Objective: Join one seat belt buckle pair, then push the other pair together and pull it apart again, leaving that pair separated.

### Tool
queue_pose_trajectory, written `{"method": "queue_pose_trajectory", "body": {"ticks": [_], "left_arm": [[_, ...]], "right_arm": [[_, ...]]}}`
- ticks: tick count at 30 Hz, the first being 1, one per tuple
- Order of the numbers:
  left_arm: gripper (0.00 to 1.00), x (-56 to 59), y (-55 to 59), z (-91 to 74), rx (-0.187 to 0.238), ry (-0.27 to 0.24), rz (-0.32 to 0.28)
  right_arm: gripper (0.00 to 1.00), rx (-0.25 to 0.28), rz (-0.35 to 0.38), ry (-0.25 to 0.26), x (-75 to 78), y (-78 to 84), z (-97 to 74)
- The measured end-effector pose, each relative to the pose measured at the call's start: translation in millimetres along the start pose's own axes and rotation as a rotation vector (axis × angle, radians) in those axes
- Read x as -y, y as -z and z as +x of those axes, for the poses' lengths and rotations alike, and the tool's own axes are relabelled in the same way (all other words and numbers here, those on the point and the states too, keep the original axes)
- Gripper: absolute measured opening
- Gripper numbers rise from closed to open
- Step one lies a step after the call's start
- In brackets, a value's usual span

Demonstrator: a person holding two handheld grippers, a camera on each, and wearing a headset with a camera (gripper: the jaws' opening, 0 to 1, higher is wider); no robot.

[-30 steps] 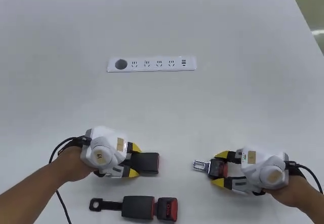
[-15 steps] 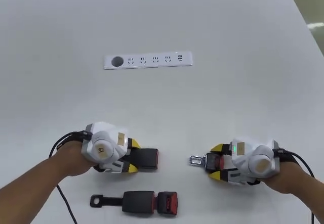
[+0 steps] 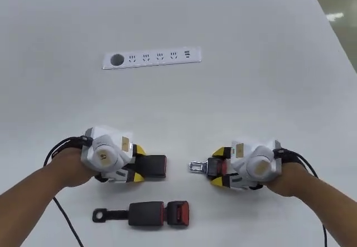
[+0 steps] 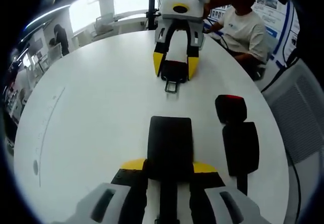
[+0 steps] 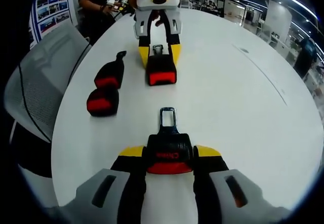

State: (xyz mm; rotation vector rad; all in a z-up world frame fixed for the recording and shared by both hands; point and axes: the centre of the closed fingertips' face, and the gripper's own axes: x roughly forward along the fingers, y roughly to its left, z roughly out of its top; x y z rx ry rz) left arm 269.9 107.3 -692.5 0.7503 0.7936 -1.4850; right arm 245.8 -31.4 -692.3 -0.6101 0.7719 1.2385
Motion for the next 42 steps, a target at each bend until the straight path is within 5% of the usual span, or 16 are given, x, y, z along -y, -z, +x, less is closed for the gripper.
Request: {"method": "queue_pose_trajectory", "body": {"ticks": [25,42], "left_arm": [[0.32,-0.4,2.3,0.0,-0.017,0.015,0.009],[0.32,0.3,-0.2,-2.0,-0.009,0.012,0.008]], "right_arm": [[0.34,0.035,-0.019,-0.022,-3.2,-44.8,31.1],[0.34,0.026,-0.048,-0.042,-5.2,-51.3,41.1]]}}
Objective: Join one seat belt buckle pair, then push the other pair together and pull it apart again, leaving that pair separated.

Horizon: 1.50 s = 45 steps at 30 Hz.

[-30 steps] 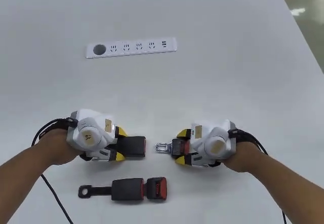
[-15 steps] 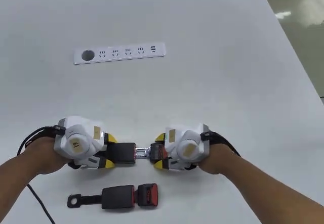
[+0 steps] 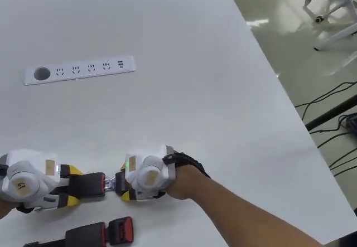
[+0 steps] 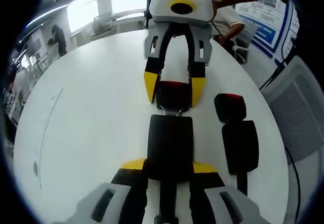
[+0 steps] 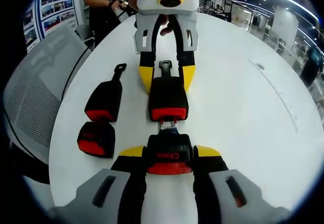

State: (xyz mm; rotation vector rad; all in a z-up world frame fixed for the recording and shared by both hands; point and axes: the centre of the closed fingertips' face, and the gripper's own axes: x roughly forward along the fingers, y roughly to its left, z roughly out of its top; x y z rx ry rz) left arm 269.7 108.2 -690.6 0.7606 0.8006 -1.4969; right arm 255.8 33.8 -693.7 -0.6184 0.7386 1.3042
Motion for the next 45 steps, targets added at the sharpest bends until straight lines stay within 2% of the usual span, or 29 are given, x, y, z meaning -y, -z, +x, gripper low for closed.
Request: {"method": "queue_pose_trajectory", "body": {"ticks": [14,21,31,45], "left_arm": [[0.31,-0.5,1.5,0.0,-0.004,-0.004,-0.009],[0.31,-1.2,2.0,0.9,-0.013,-0.009,-0.010],[0.30,-2.4,3.4,2.3,0.004,-0.018,-0.035],[0.31,0.5,-2.6,0.5,0.018,-0.031,-0.062]], "right_arm": [[0.33,0.017,0.002,-0.002,0.6,-3.2,5.7],[0.33,0.032,0.007,0.000,-1.3,-13.0,9.8],[0.33,0.042,0.017,0.003,1.9,-16.6,12.0],[0.33,0.042,0.026,0.016,2.3,-16.6,14.9]]}}
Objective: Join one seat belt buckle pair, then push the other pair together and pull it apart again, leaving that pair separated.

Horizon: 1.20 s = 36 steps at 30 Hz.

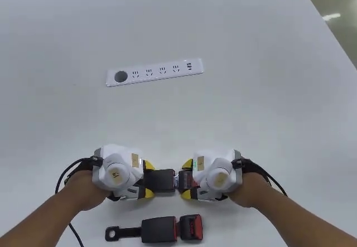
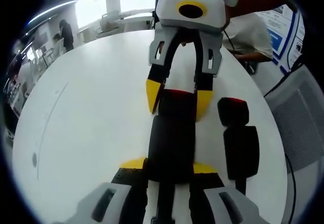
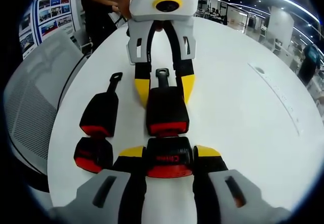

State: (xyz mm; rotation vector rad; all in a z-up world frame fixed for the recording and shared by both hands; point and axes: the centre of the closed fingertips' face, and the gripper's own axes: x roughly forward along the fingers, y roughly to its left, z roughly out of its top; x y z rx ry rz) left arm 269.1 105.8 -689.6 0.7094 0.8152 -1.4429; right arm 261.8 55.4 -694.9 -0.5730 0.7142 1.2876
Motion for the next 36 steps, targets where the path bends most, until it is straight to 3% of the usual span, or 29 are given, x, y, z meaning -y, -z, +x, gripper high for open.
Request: {"method": "queue_pose_trajectory", "body": {"ticks": [36], "left_arm": [[0.32,-0.9,1.2,-0.5,0.022,0.000,-0.011]], "right_arm": [[0.33,0.009,-0.004,0.005,1.0,3.3,-2.8]]}}
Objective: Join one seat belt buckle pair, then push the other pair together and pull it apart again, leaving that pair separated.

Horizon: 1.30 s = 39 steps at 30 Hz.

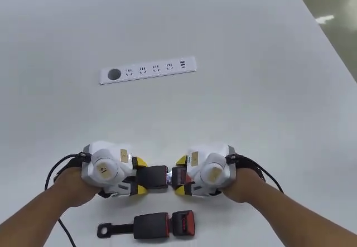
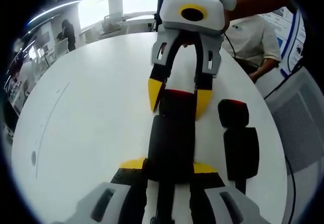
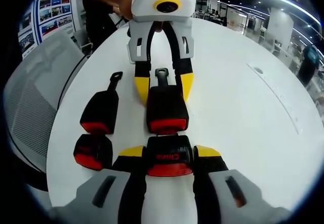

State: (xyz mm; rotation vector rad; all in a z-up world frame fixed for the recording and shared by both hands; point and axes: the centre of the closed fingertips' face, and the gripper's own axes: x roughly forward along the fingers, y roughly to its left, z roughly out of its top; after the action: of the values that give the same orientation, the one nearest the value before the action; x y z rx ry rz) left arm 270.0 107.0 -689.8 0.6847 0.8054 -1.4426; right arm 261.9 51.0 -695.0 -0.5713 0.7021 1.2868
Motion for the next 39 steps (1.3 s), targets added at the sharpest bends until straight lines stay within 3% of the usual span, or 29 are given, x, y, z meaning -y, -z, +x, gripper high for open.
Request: {"method": "queue_pose_trajectory", "body": {"ticks": [15,22,39], "left_arm": [[0.32,-0.6,-1.7,0.4,0.000,0.010,-0.017],[0.32,-0.3,-0.9,0.9,-0.011,0.010,0.004],[0.32,-0.4,-0.7,1.9,-0.023,-0.002,0.000]], "right_arm": [[0.33,0.001,0.011,0.003,1.8,11.4,-15.3],[0.33,0.004,0.016,0.003,2.1,15.0,-21.7],[0.34,-0.001,0.028,0.016,9.2,47.4,-39.7]]}}
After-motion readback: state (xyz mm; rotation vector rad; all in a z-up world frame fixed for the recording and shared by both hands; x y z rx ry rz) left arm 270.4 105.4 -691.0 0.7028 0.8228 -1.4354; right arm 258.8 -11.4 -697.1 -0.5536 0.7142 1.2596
